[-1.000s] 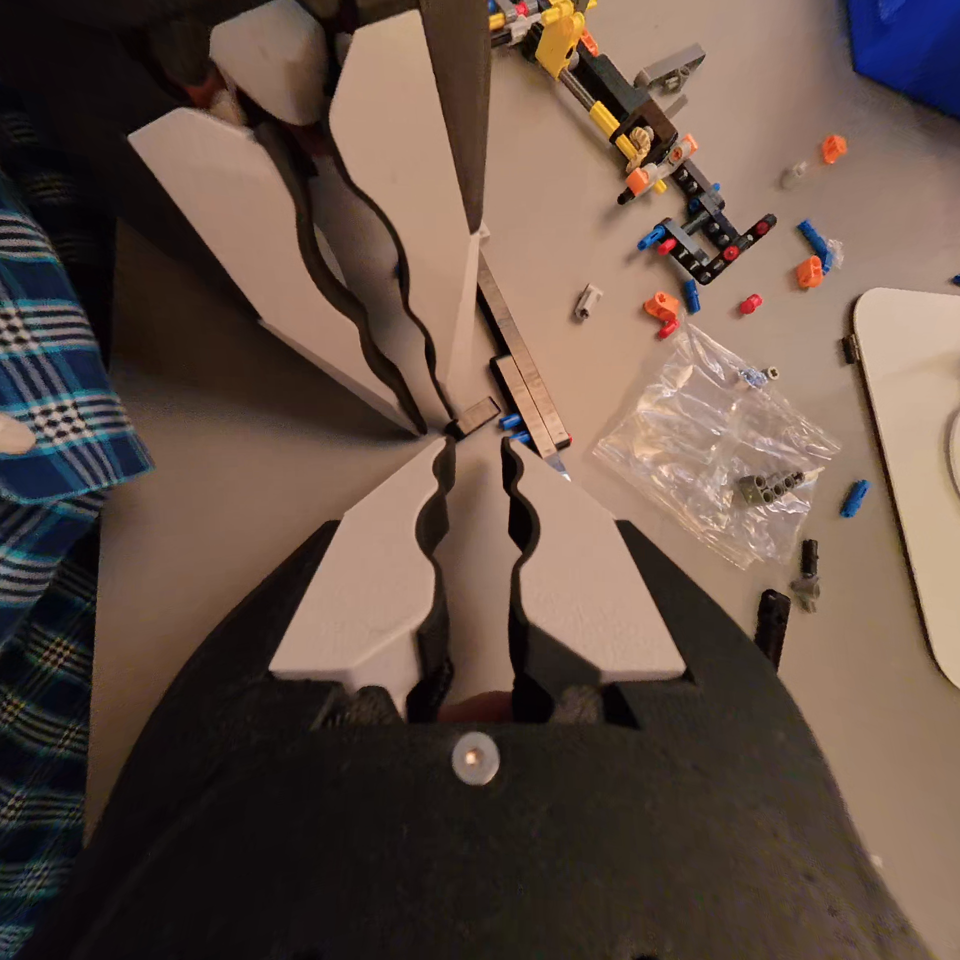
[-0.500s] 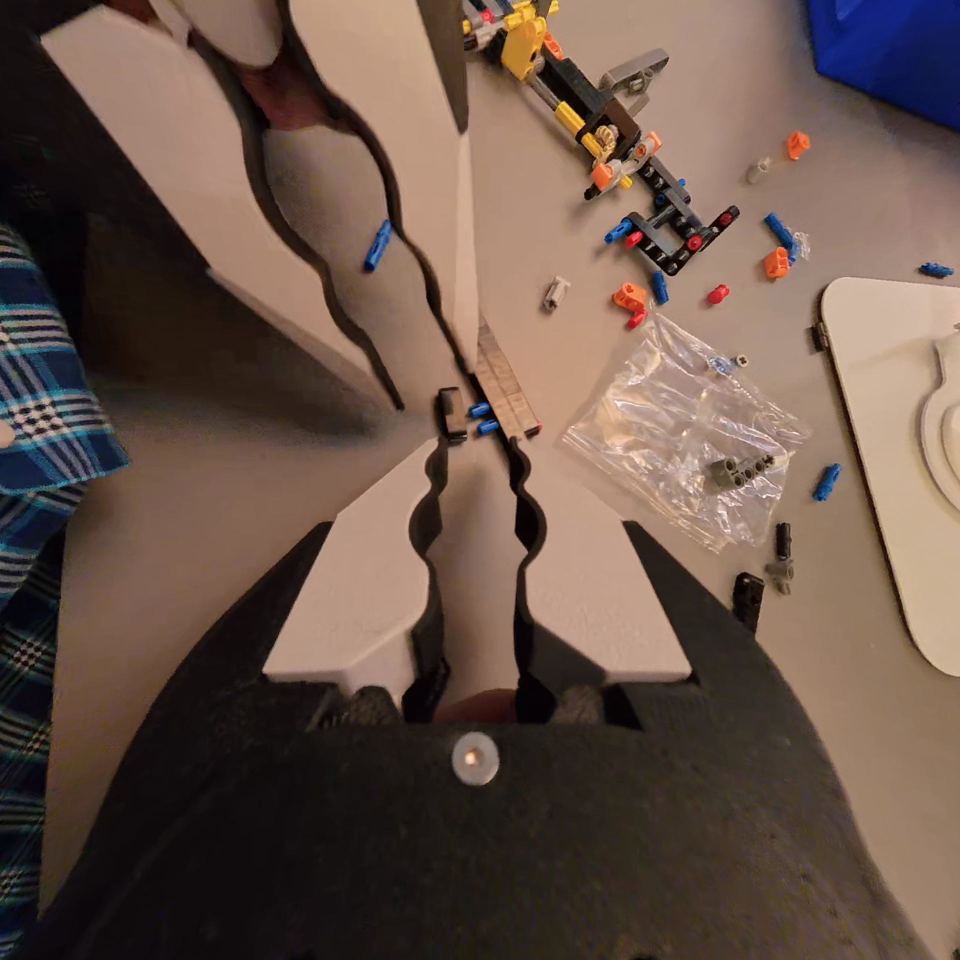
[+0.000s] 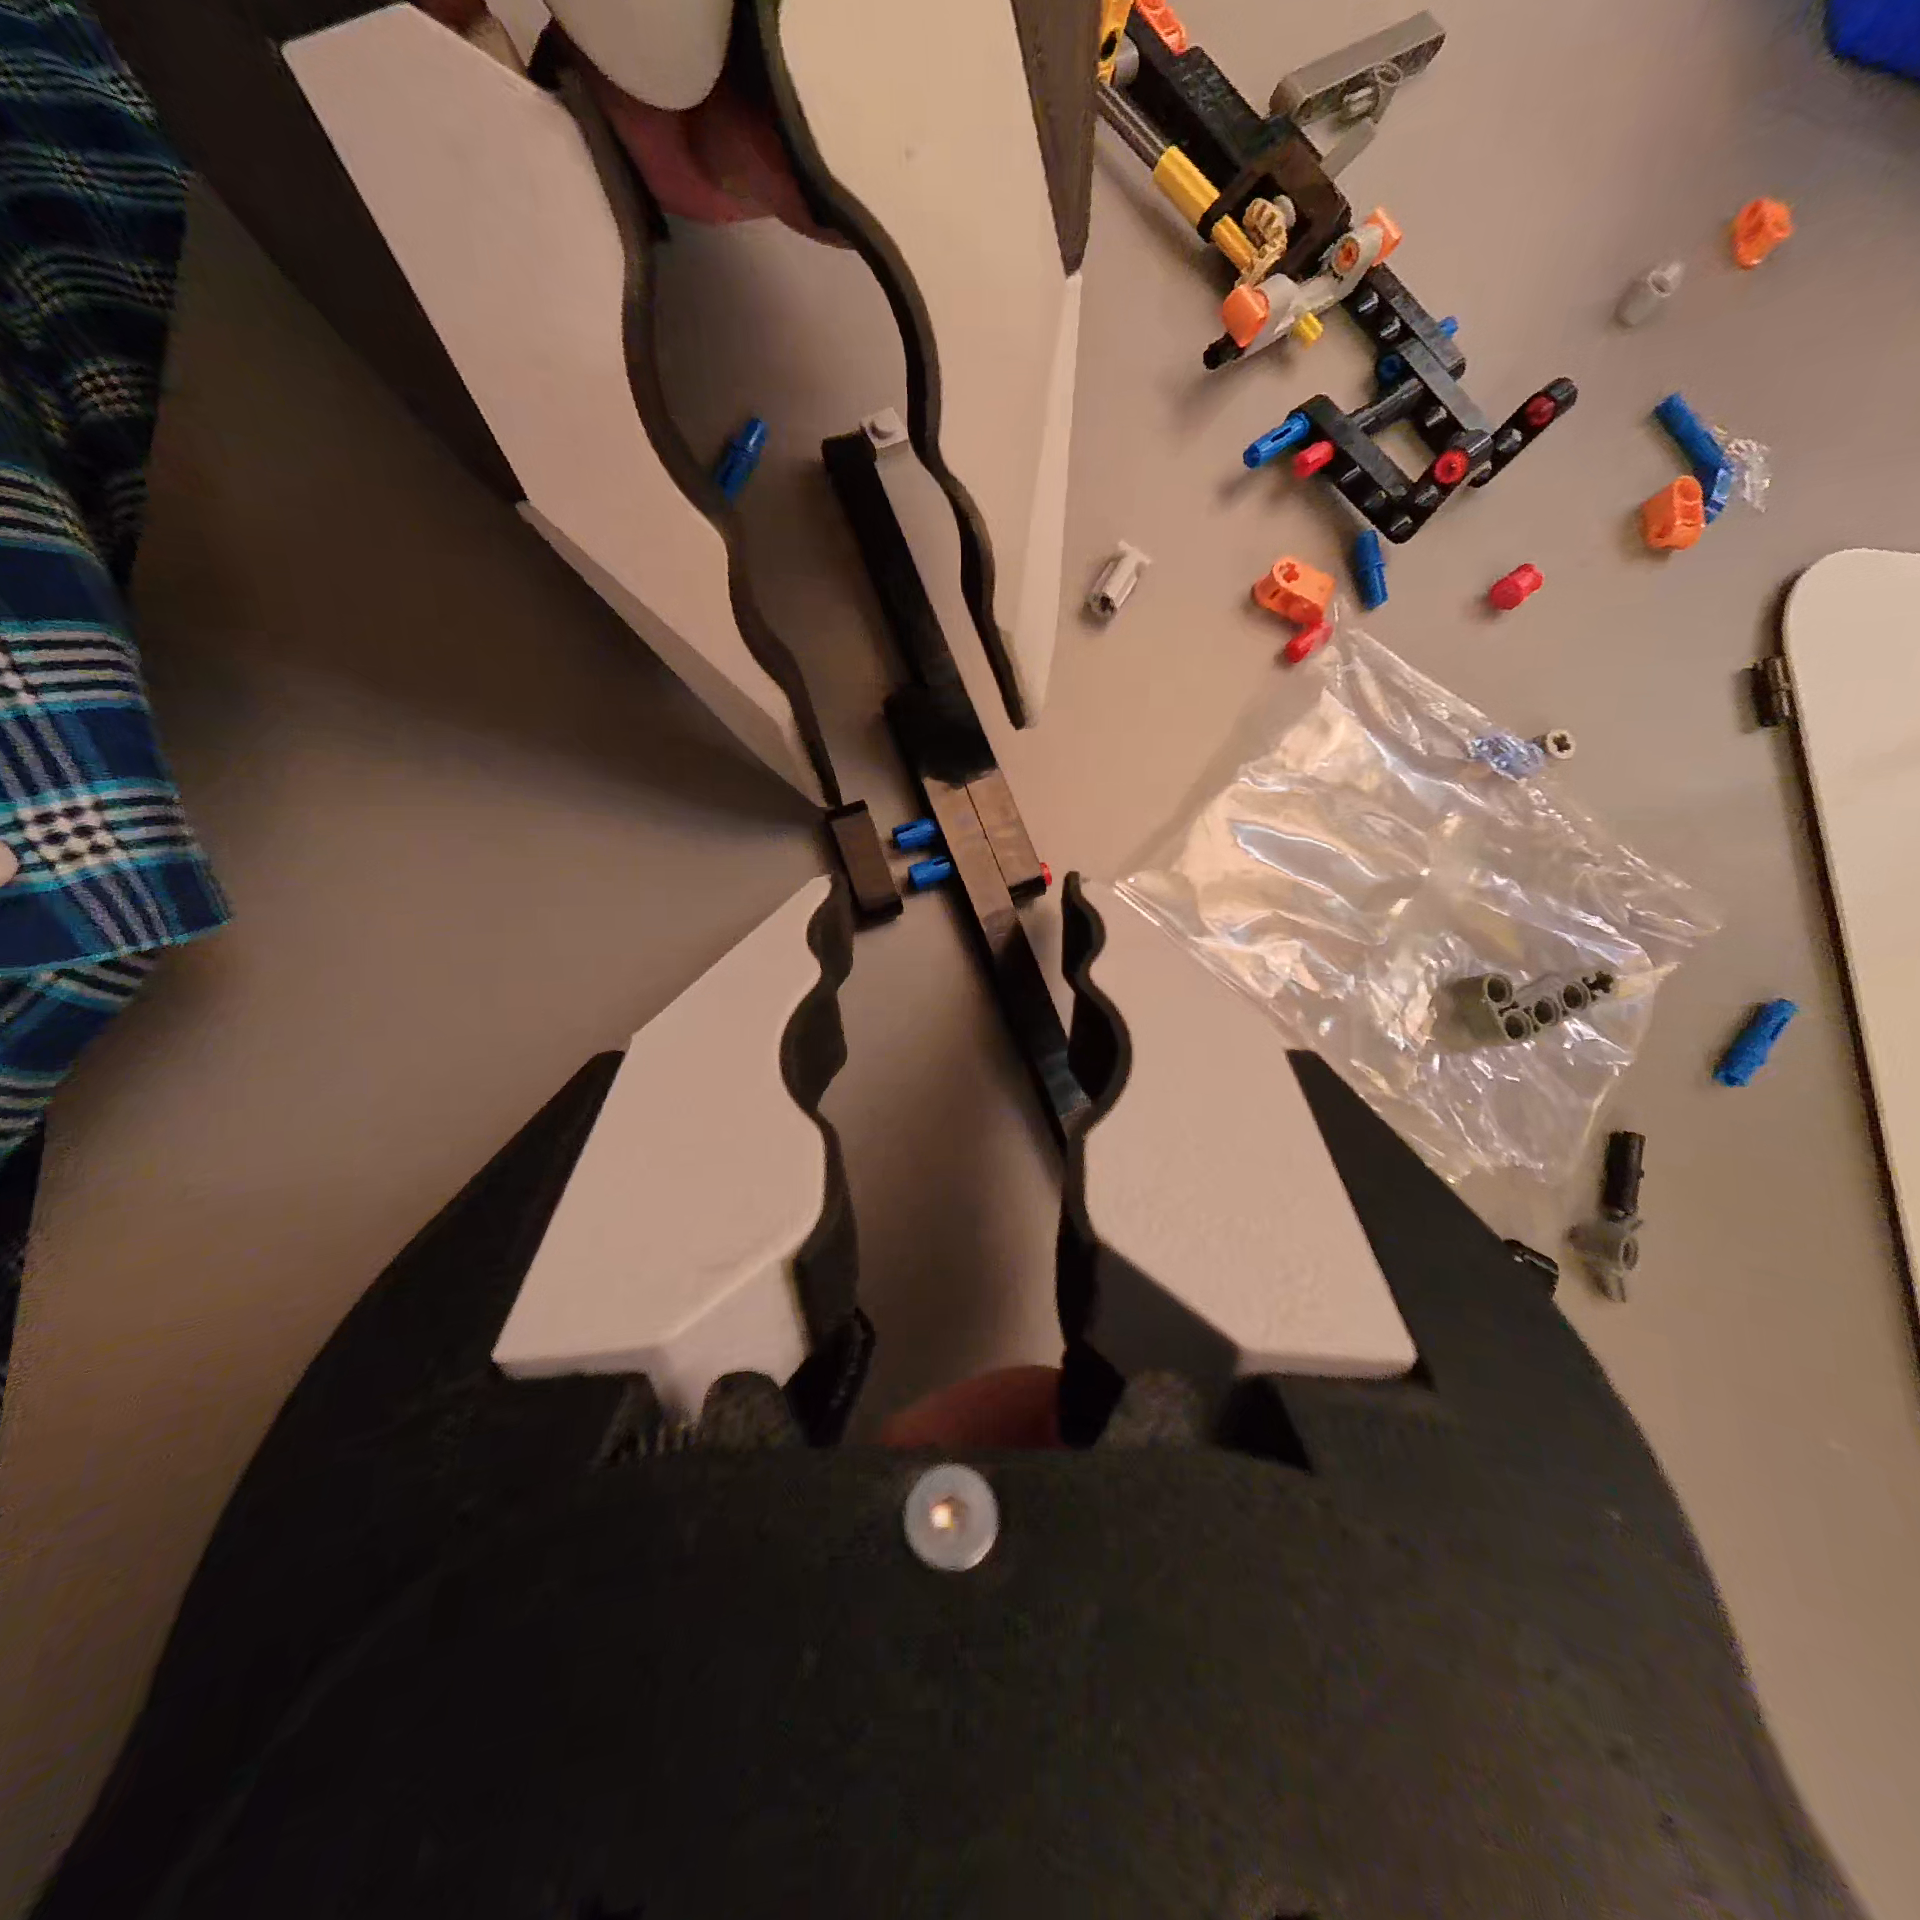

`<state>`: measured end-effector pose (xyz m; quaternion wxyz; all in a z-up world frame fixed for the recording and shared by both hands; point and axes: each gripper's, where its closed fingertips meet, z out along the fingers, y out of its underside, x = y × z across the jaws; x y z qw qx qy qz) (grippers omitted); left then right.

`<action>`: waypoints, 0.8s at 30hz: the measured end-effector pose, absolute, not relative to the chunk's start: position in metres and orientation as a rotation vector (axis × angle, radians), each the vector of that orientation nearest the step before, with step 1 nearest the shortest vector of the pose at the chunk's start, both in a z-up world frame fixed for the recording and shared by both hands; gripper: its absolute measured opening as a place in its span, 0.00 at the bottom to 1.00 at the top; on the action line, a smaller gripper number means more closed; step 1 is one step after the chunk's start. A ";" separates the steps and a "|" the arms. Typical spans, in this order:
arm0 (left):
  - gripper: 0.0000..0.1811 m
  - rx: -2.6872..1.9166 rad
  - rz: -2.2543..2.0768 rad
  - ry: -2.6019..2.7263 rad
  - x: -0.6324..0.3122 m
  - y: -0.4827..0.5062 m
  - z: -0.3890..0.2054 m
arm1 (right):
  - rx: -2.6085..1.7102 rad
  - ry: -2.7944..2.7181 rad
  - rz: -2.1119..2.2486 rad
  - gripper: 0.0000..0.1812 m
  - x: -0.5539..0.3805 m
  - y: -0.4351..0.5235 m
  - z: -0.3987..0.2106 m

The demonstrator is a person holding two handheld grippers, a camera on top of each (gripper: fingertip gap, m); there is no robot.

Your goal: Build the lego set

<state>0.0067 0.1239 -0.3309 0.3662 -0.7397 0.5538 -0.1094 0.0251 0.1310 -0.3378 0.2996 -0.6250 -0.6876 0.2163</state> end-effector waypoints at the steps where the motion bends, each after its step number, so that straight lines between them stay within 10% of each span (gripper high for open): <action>1: 0.19 -1.909 -0.300 1.425 0.007 0.123 -0.332 | -1.659 -1.829 0.583 0.20 0.025 0.131 -0.338; 24: 0.19 -1.931 -0.360 1.404 0.016 0.125 -0.336 | -1.688 -1.836 0.677 0.19 0.024 0.132 -0.341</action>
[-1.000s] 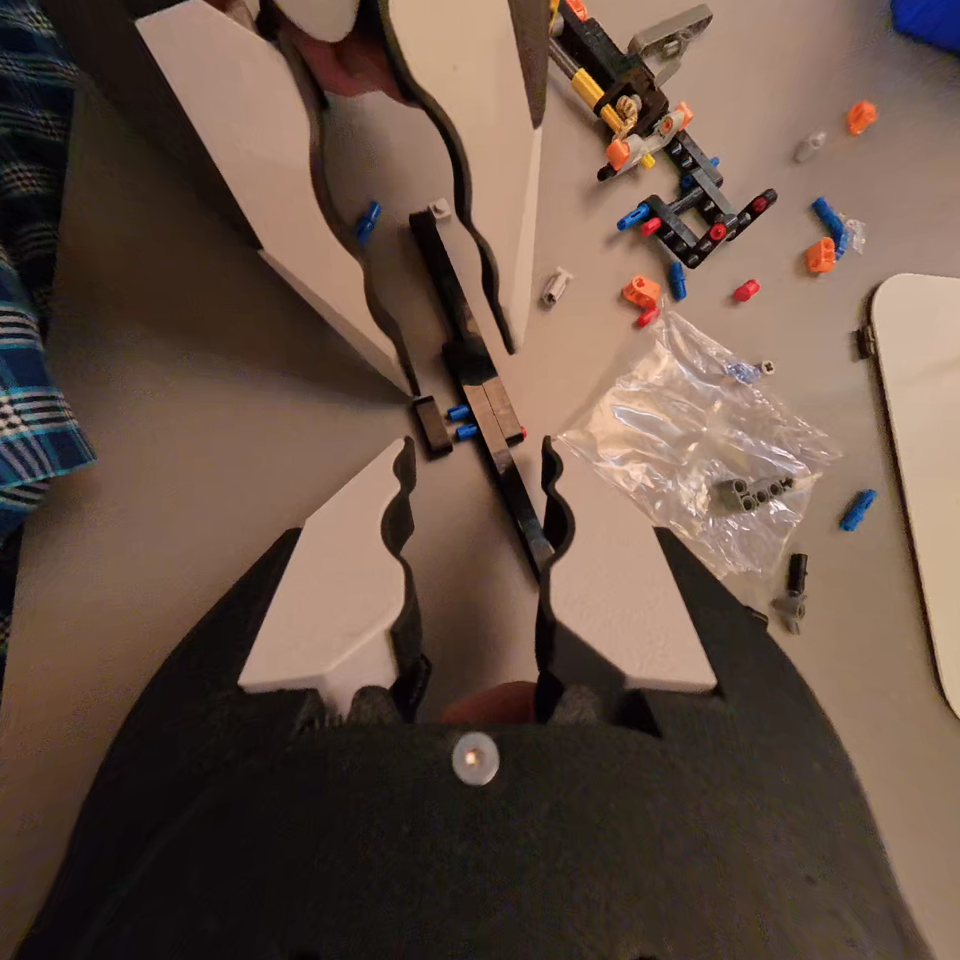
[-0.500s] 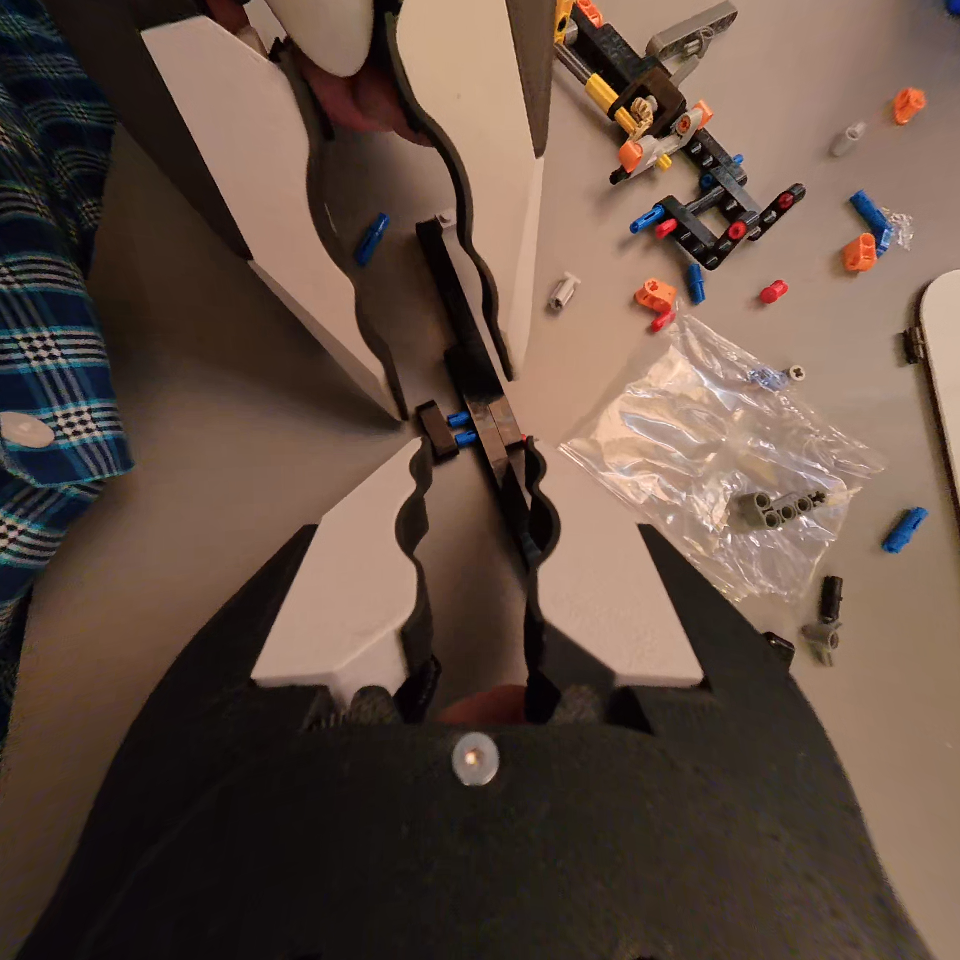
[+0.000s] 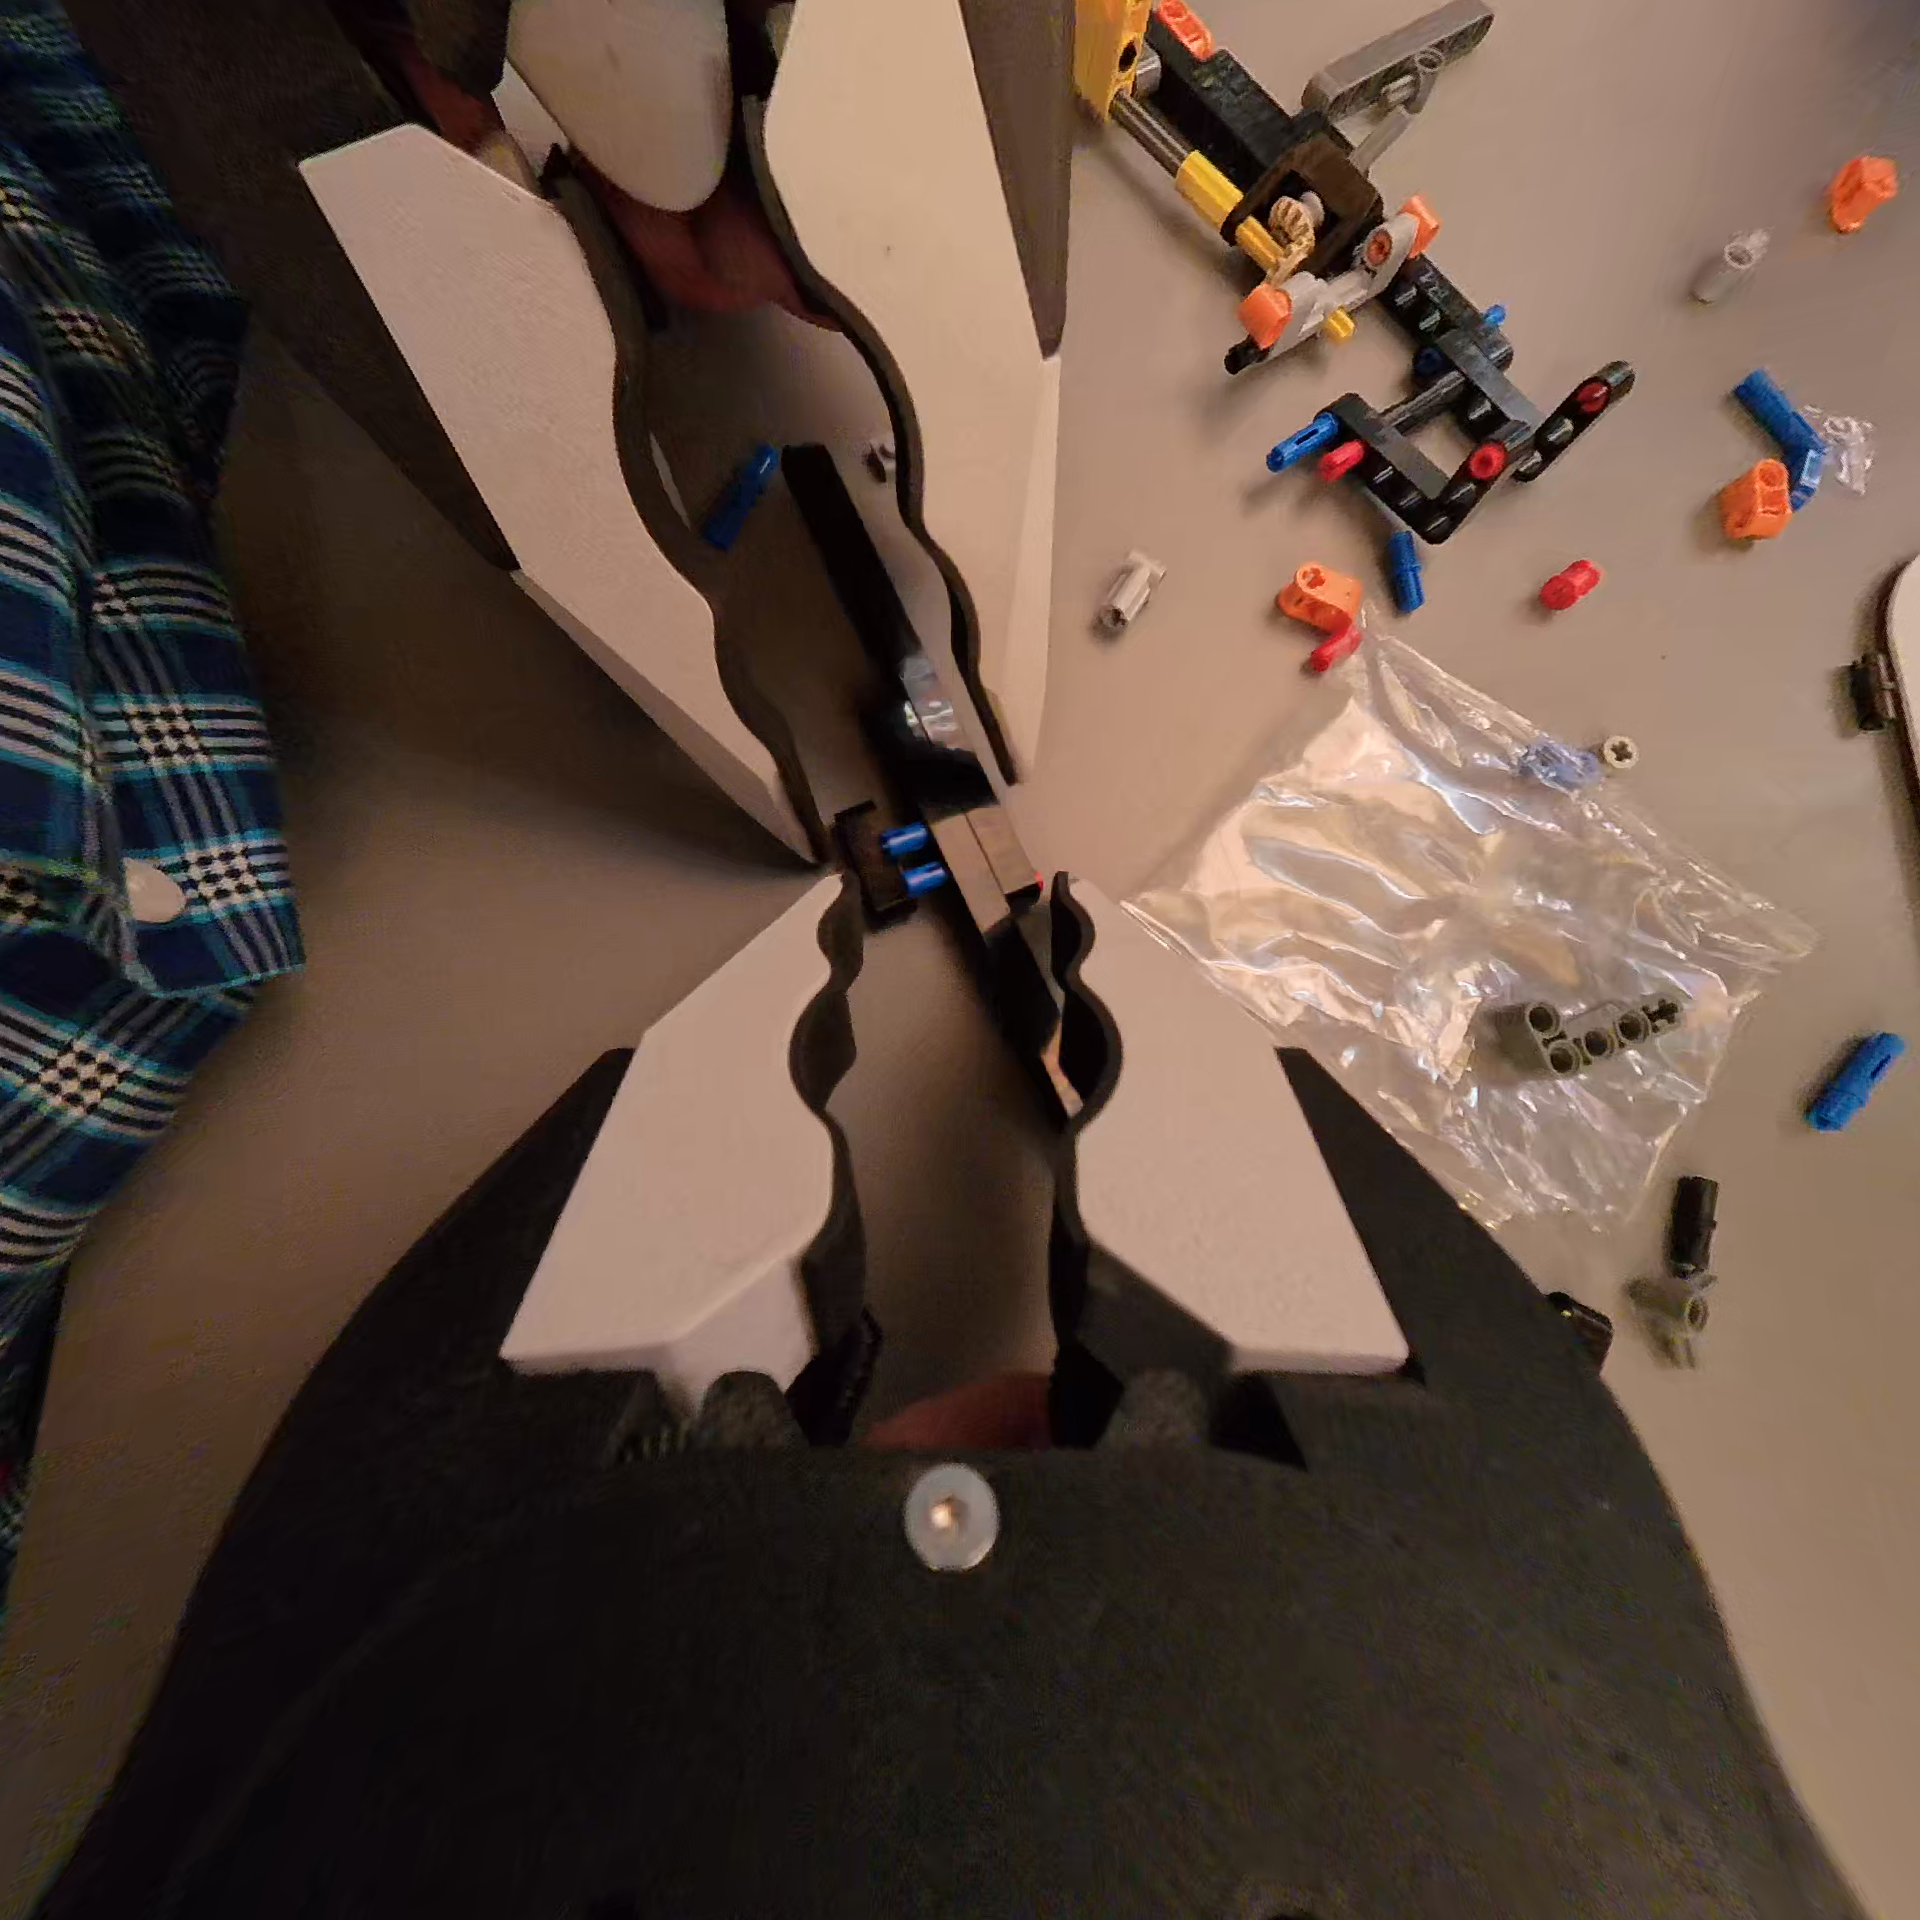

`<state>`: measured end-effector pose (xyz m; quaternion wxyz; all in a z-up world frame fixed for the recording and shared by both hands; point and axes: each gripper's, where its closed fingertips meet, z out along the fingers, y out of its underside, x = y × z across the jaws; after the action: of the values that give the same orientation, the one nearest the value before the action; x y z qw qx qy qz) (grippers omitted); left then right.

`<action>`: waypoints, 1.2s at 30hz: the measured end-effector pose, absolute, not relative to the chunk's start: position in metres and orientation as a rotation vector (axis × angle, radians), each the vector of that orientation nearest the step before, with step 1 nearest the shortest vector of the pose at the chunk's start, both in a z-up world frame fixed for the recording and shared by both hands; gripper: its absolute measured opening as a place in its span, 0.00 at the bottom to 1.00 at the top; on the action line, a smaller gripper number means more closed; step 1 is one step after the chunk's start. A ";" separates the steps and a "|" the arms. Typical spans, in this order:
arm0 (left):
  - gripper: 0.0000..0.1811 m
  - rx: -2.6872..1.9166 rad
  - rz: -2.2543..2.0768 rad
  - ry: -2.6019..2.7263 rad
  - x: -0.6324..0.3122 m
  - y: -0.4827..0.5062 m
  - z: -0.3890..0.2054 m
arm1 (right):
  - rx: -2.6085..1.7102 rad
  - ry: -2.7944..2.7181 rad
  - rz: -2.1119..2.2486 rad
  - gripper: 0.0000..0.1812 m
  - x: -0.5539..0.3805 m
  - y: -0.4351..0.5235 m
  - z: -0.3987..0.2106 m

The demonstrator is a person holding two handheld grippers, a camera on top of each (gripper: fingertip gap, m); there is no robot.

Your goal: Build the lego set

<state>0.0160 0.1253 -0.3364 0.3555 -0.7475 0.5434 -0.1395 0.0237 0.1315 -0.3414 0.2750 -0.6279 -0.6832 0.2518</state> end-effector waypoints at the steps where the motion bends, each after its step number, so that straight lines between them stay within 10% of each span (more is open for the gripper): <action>1: 0.19 -1.925 -0.354 1.408 0.016 0.125 -0.336 | -1.690 -1.836 0.678 0.19 0.024 0.131 -0.341; 36: 0.08 -1.893 -0.272 1.505 -0.005 0.135 -0.340 | -1.696 -1.807 0.697 0.05 0.029 0.136 -0.336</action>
<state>-0.0050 0.1353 -0.3397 0.3465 -0.7297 0.5801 -0.1047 0.0295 0.1355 -0.3361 0.2800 -0.6324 -0.6739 0.2599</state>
